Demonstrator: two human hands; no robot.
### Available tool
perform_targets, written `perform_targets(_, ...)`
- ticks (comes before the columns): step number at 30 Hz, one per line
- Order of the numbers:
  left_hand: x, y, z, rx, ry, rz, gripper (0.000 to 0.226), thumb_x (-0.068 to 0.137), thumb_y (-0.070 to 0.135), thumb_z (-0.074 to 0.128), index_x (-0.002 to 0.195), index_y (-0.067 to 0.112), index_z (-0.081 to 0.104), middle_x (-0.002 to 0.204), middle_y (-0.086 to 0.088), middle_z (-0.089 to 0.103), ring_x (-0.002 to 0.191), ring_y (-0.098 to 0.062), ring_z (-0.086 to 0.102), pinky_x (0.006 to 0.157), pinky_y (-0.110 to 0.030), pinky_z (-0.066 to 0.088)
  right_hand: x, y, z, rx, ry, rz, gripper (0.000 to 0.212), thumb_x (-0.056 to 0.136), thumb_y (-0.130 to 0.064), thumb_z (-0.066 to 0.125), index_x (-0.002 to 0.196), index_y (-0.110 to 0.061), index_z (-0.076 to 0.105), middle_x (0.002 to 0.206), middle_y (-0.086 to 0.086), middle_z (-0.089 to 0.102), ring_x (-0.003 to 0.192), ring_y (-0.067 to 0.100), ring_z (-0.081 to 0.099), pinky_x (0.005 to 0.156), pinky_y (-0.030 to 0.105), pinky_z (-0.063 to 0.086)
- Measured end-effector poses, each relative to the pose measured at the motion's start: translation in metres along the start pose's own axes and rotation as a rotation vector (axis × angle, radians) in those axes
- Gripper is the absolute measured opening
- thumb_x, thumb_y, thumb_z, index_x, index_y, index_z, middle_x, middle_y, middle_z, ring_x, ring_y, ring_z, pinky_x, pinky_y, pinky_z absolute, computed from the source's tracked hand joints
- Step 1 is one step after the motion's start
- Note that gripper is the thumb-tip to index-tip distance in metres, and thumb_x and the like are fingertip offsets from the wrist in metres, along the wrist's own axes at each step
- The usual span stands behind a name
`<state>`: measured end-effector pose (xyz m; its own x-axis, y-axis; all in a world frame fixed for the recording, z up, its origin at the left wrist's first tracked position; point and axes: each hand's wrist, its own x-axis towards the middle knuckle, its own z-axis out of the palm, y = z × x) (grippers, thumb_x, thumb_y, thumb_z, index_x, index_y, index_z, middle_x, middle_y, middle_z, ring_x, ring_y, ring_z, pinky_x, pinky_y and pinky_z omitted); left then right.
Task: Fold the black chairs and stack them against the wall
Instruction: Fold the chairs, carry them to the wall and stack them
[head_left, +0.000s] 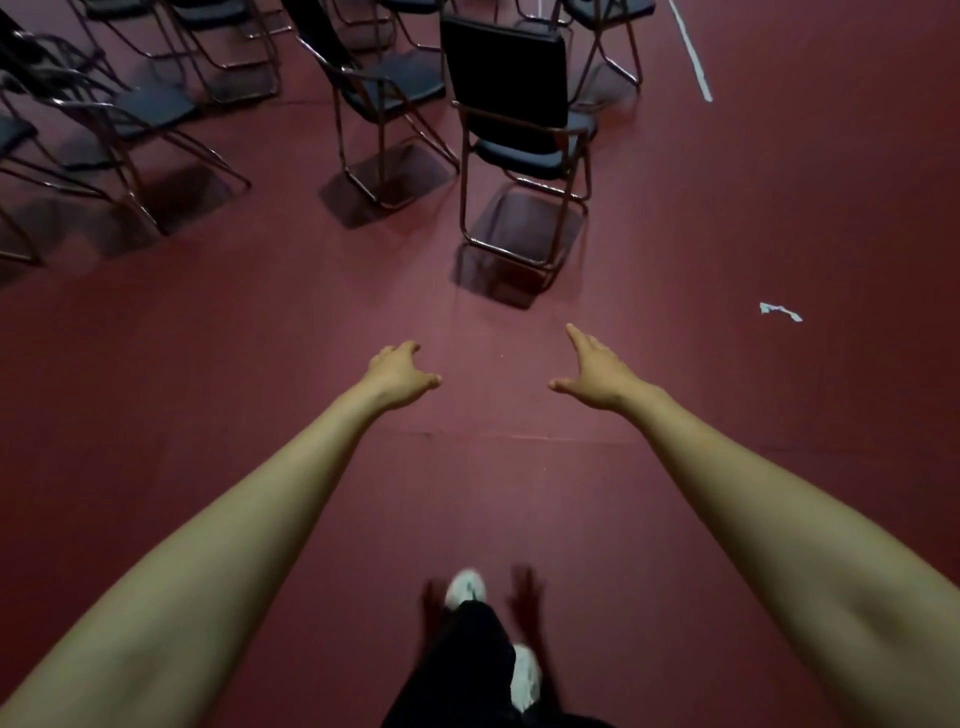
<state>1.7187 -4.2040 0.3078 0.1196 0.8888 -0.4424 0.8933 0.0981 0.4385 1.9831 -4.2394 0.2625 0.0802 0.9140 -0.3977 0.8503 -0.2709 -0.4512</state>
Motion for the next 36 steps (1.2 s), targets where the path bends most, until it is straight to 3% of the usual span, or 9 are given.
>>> perform_targets(3,0.08,0.021,-0.018,-0.148,0.008,0.008,0.068,0.088,0.031,0.067,0.146,0.01,0.038,0.148,-0.019,0.039,0.134,-0.032,0.041,0.109,-0.035,0.035,0.07,-0.004,-0.025,0.038,0.061,-0.054,0.094,0.084,-0.039,0.068,0.153,-0.019,0.008,0.158,0.01,0.018,0.144,0.027,0.019,0.116,0.045,0.023)
perform_targets(7,0.194,0.062,-0.049,-0.446,0.052,0.027,0.054,0.089,0.025,0.068,0.137,0.009,0.048,0.139,-0.014,0.05,0.124,-0.024,0.051,0.101,-0.032,0.041,0.158,-0.015,-0.072,0.218,0.253,-0.099,0.086,0.087,-0.027,0.068,0.152,-0.013,0.013,0.157,0.007,0.022,0.143,0.022,0.022,0.113,0.024,0.017)
perform_targets(13,0.327,0.131,-0.111,-0.617,0.076,0.099,0.04,0.089,0.02,0.067,0.126,0.009,0.058,0.123,-0.009,0.061,0.109,-0.019,0.058,0.09,-0.03,0.045,0.269,-0.026,-0.145,0.405,0.472,-0.023,0.079,0.085,-0.027,0.07,0.149,-0.014,0.025,0.148,0.008,0.038,0.131,0.02,0.042,0.107,0.027,0.031)
perform_targets(17,0.409,0.166,-0.15,-0.692,0.104,0.152,0.034,0.09,0.016,0.066,0.122,0.009,0.06,0.115,-0.006,0.063,0.102,-0.012,0.057,0.091,-0.028,0.046,0.35,-0.034,-0.188,0.607,0.527,0.015,0.079,0.085,-0.024,0.07,0.149,-0.018,0.024,0.139,0.005,0.045,0.106,0.016,0.058,0.092,0.028,0.046)
perform_targets(19,0.458,0.182,-0.165,-0.741,0.095,0.134,0.036,0.09,0.016,0.066,0.125,0.011,0.057,0.112,-0.002,0.062,0.1,-0.01,0.057,0.095,-0.032,0.046,0.4,-0.034,-0.207,0.689,0.531,0.053,0.082,0.086,-0.024,0.069,0.15,-0.02,0.018,0.139,0.002,0.044,0.092,0.011,0.062,0.082,0.023,0.045)
perform_targets(22,0.541,0.209,-0.183,-0.811,0.079,0.081,0.047,0.09,0.017,0.066,0.134,0.013,0.05,0.12,-0.003,0.056,0.105,-0.011,0.056,0.094,-0.032,0.046,0.484,-0.031,-0.238,0.752,0.53,0.071,0.082,0.088,-0.025,0.066,0.151,-0.021,0.014,0.137,-0.001,0.045,0.088,0.009,0.062,0.078,0.02,0.044)
perform_targets(25,0.62,0.244,-0.204,-0.784,0.081,0.077,0.047,0.09,0.02,0.066,0.134,0.016,0.05,0.127,-0.003,0.053,0.116,-0.015,0.053,0.089,-0.029,0.045,0.568,-0.03,-0.281,0.742,0.542,0.084,0.071,0.088,-0.023,0.067,0.147,-0.015,0.028,0.133,0.002,0.048,0.094,0.012,0.059,0.076,0.015,0.041)
perform_targets(31,0.751,0.311,-0.25,-0.817,0.092,0.059,0.042,0.089,0.02,0.067,0.129,0.014,0.054,0.123,-0.004,0.054,0.114,-0.015,0.053,0.097,-0.033,0.044,0.714,-0.035,-0.364,0.696,0.62,0.024,0.049,0.089,-0.02,0.065,0.134,-0.014,0.047,0.125,0.006,0.057,0.1,0.016,0.059,0.093,0.031,0.048)
perform_targets(36,0.858,0.342,-0.281,-0.785,0.166,0.144,0.024,0.09,0.009,0.064,0.114,0.009,0.061,0.108,-0.006,0.064,0.104,-0.016,0.059,0.094,-0.028,0.045,0.835,-0.033,-0.398,0.611,0.534,0.009,0.043,0.088,-0.019,0.066,0.129,-0.011,0.053,0.125,0.007,0.06,0.103,0.018,0.06,0.095,0.04,0.049)
